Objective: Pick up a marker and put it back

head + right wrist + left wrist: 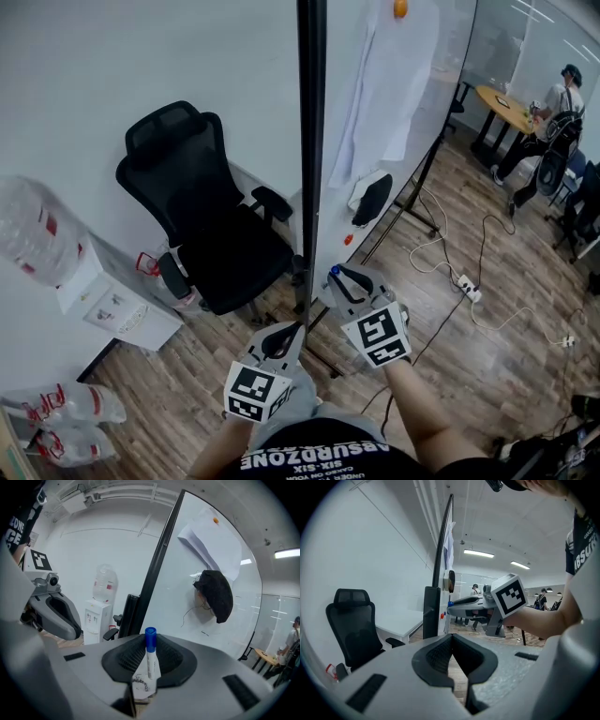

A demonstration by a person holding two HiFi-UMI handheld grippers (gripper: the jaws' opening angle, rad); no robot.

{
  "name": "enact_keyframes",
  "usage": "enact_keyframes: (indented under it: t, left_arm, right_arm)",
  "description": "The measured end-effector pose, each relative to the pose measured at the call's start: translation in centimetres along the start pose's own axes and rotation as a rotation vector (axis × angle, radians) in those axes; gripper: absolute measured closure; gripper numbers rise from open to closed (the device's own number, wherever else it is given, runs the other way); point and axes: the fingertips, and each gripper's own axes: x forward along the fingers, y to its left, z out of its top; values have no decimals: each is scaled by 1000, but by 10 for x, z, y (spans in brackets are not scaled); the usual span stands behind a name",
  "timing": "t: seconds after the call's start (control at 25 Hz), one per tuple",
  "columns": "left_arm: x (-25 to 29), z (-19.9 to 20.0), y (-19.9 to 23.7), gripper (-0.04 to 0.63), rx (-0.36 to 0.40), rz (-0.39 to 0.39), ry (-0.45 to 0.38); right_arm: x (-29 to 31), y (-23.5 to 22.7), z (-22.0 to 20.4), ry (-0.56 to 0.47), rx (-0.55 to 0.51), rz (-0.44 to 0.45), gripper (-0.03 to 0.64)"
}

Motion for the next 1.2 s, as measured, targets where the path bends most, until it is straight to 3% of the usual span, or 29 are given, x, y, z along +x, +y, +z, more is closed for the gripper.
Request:
enact_keyframes:
  t: [0.56,1.2]
  left_arm:
    - [7,2,-12,588,4,-31,-2]
    - [3,3,-22,588,11,-58,-12]
  right_arm:
    - [-41,-14,36,-125,76,-14,555]
    - [-70,4,17,-117,179,15,555]
